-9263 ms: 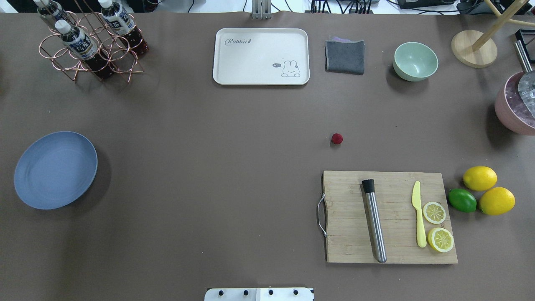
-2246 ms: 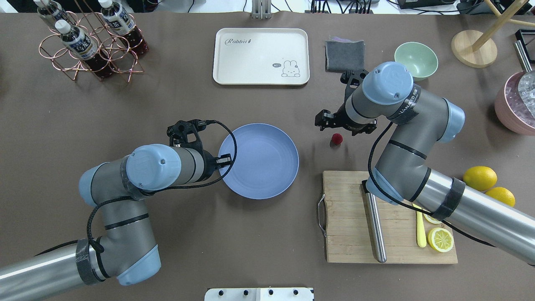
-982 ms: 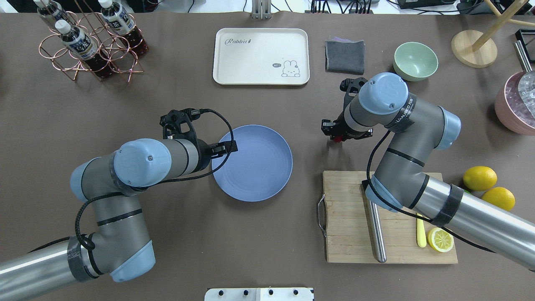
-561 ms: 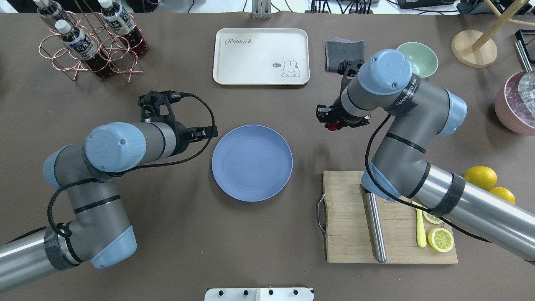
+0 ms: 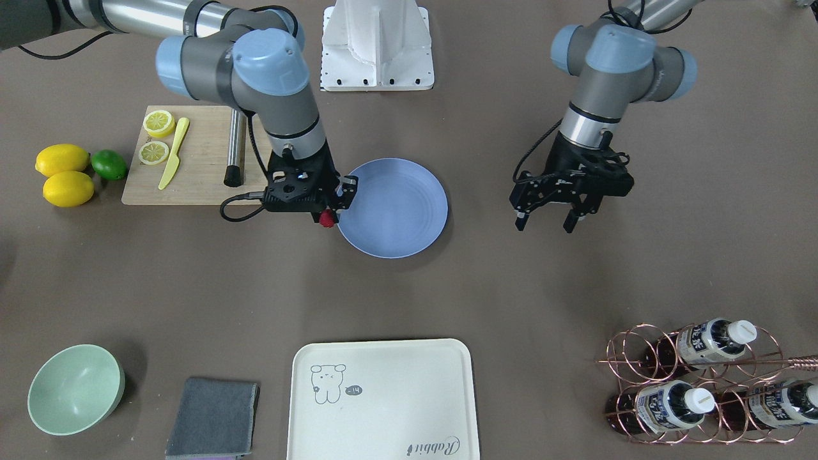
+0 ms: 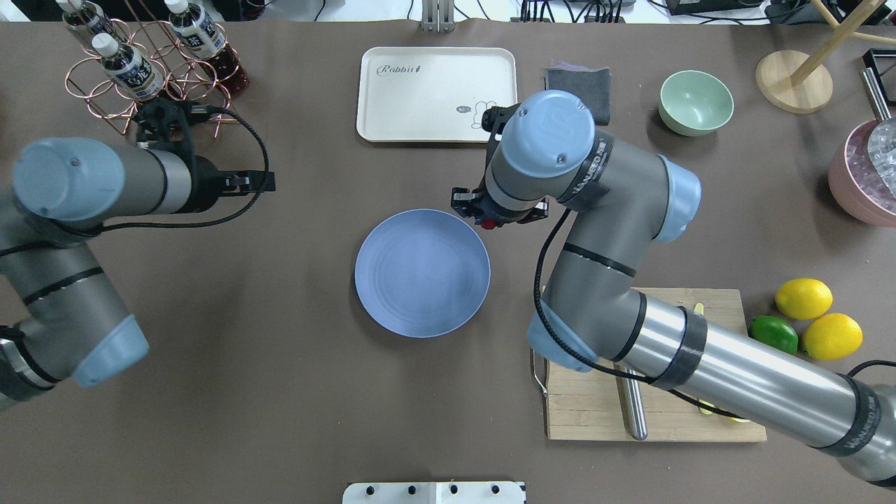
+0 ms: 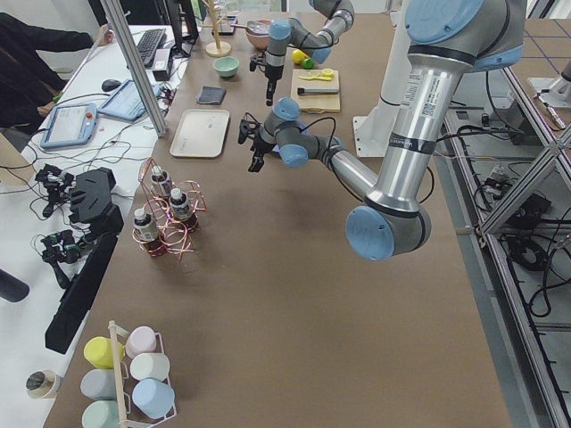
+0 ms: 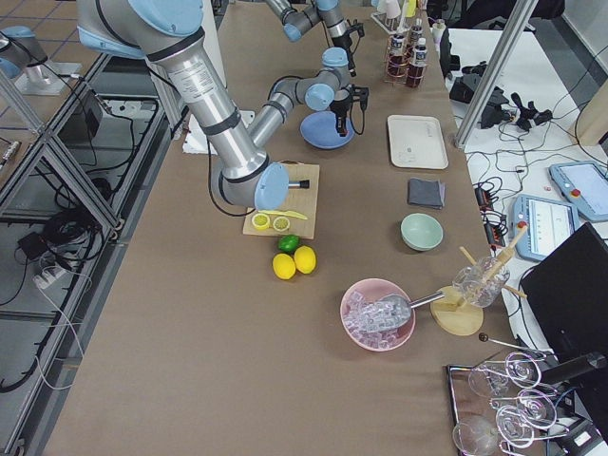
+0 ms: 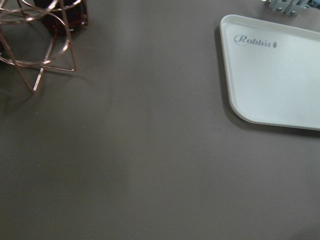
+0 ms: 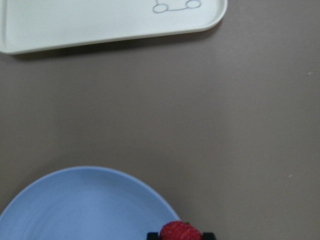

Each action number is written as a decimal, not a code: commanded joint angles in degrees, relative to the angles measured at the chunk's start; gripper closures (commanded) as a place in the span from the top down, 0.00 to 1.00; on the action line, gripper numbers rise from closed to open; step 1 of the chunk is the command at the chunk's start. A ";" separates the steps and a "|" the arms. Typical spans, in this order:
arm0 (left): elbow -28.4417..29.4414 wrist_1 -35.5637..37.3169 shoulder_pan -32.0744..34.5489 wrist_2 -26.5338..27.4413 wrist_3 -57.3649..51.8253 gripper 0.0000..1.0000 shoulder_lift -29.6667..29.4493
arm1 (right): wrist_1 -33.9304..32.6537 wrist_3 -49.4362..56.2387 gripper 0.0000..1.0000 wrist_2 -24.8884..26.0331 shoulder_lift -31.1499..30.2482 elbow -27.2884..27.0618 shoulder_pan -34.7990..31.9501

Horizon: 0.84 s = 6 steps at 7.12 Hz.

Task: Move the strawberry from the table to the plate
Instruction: 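Carry the berry over the plate with the right gripper while the left withdraws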

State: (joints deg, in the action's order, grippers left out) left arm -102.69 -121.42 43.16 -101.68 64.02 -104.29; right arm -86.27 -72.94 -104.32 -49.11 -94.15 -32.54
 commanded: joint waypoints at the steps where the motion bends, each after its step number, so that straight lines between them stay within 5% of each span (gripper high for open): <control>1: 1.35 -0.05 11.80 -20.24 -13.78 0.98 6.71 | -0.04 -2.11 0.00 6.37 4.44 3.33 6.67; 4: 1.27 0.05 14.32 -21.46 -17.96 0.98 10.76 | 7.20 -2.21 0.00 9.65 7.28 12.81 8.28; 6: 0.66 0.04 14.76 -21.54 -17.88 0.98 11.82 | 10.68 -2.38 0.00 9.31 6.84 14.17 8.37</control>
State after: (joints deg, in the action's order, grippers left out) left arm -101.72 -121.37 57.68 -123.13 46.18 -93.29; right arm -77.51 -75.12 -94.90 -42.27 -80.77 -24.29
